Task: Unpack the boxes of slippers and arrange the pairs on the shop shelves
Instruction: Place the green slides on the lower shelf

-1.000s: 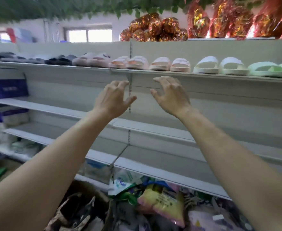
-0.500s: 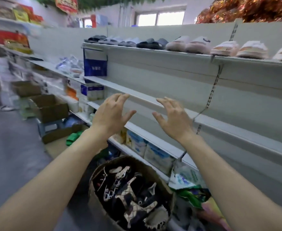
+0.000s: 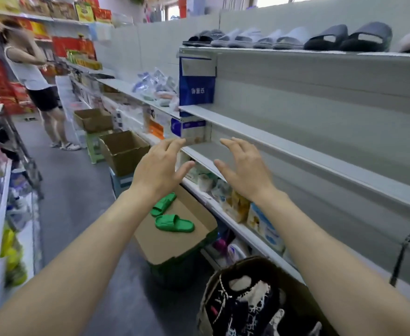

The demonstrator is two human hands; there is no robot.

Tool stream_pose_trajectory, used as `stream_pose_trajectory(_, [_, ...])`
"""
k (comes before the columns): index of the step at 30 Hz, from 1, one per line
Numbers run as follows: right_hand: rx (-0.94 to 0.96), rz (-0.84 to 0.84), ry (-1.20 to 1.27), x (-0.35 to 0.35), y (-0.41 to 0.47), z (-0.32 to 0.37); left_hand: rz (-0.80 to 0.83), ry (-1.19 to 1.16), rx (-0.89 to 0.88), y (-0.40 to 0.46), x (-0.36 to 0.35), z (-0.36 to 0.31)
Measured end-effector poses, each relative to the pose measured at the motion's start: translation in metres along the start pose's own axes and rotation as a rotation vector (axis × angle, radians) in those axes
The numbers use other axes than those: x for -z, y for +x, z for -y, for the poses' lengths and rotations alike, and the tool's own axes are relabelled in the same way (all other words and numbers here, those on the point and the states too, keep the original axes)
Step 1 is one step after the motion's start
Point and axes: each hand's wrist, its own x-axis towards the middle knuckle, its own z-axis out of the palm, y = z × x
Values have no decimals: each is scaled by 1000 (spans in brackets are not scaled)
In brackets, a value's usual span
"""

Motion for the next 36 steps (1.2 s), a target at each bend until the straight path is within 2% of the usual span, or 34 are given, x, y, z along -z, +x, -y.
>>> stream_pose_trajectory(7, [-22,65,0,-115,100,50,44,-8,35,60,-31,142])
stream_pose_trajectory(15, [-209,154,0,-247,179,75,194,-36,-13,131,-93,294])
stream_pose_trajectory(24, [-496,400,27,-408,202,22,514,-103,48,170,-252,411])
stream_pose_trajectory(29, [-696,550,143,-508,208,-21,700,-142,157,177,-339,463])
stream_pose_trajectory(32, [-827,694,156,-567,207,-40,844,-172,221,177,-383,498])
stream_pose_trajectory(36, [-956,806,177,-633,208,-56,917,-198,268,178,-436,542])
